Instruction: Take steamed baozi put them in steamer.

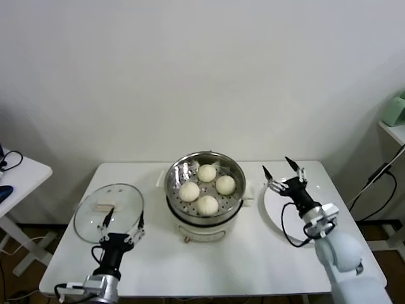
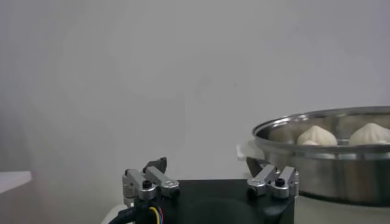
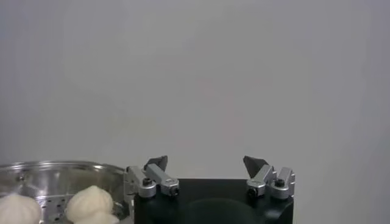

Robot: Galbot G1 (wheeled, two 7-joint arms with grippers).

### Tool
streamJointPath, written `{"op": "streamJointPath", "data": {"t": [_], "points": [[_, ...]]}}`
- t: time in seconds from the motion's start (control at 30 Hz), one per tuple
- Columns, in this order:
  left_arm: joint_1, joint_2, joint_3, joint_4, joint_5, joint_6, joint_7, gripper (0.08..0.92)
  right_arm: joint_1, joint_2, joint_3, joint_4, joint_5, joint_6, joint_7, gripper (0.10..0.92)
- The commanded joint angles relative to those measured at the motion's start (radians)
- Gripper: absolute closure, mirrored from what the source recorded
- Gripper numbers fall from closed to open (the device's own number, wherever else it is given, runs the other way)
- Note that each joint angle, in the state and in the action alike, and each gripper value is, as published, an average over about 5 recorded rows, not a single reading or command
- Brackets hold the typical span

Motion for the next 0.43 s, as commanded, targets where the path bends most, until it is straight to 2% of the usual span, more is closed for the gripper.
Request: {"op": "streamJointPath", "data": {"t": [0.03, 0.43], "points": [[0.005, 0.009, -0.039, 0.008, -0.030, -0.009, 0.037, 0.177, -0.260, 0.238, 0.159, 0.065, -0.070, 0.080, 0.010, 0.203], [-0.014, 0.006, -0.065, 0.029, -0.054, -0.014, 0.062, 0.177, -0.272, 0.246, 0.157, 0.072, -0.053, 0.092, -0.003, 0.203]]}}
